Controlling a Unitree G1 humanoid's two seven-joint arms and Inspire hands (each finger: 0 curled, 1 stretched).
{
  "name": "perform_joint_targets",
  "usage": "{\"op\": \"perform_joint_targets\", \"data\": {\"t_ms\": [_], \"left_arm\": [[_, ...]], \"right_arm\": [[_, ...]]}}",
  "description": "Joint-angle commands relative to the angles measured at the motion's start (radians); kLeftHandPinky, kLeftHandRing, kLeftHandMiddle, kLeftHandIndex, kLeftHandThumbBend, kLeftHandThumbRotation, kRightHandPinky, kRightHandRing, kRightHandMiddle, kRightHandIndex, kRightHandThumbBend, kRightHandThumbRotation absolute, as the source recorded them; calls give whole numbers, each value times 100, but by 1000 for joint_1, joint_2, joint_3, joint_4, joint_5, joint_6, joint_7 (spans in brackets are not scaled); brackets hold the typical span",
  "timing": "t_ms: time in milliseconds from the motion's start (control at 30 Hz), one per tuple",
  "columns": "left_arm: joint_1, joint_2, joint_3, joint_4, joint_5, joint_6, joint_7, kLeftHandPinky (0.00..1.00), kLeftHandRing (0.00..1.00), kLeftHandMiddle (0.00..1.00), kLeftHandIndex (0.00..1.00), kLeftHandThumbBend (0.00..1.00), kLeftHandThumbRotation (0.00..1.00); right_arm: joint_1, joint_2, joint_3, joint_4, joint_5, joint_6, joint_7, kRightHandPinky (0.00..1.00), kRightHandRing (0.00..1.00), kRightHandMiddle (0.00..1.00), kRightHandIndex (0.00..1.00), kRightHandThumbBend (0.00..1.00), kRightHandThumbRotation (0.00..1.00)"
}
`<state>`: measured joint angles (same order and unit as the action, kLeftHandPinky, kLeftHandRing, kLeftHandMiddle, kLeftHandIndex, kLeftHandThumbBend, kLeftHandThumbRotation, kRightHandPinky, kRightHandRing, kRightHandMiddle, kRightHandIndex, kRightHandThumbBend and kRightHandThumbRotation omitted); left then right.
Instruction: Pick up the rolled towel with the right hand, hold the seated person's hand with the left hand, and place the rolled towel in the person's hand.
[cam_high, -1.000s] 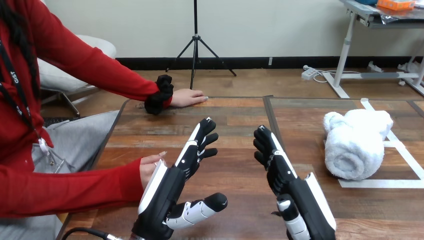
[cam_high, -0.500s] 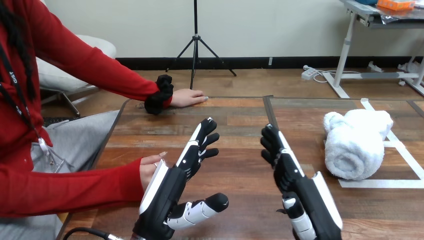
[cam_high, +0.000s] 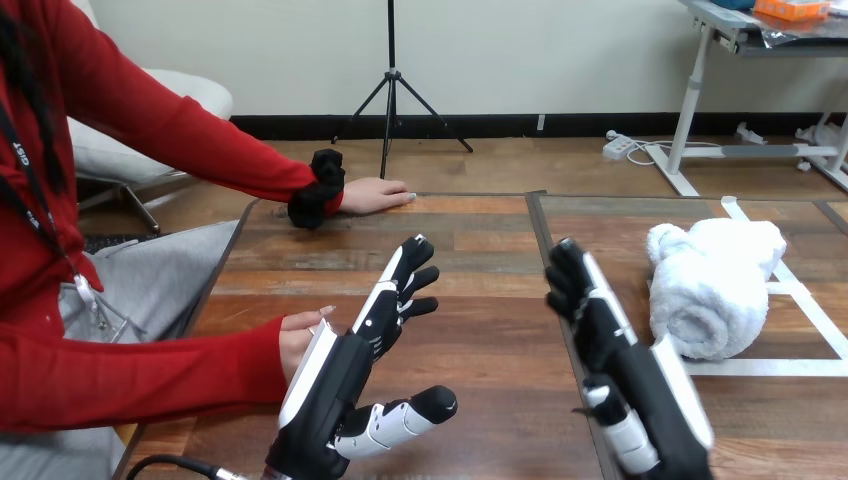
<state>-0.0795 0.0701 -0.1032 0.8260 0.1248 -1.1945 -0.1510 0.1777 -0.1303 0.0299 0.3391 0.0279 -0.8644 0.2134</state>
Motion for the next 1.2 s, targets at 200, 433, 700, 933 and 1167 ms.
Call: {"op": "perform_joint_targets", "data": {"t_ms": [200,433,700,933,1167], "left_arm": [[-55,-12,3,-11,2,-8,16,85,93,97,99,100,79],[-54,-16,3,-9,9,-10,24,85,93,97,99,100,79],[-54,-18,3,-5,14,-10,32,85,93,97,99,100,79],[-50,-21,1,-6,11,-5,33,85,94,97,99,100,79],[-47,-22,-1,-9,15,-4,38,85,94,97,100,100,80]], "right_arm": [[-110,-8,-89,-127,-6,73,-88,95,96,99,100,100,87],[-135,-8,-137,-171,-34,141,-160,95,96,99,100,100,81],[-174,-17,-183,-209,-44,204,-221,97,97,100,100,100,73],[-215,-21,-221,-235,-55,253,-274,99,99,100,100,100,65],[-254,-31,-251,-252,-71,296,-316,100,100,100,100,100,62]]}}
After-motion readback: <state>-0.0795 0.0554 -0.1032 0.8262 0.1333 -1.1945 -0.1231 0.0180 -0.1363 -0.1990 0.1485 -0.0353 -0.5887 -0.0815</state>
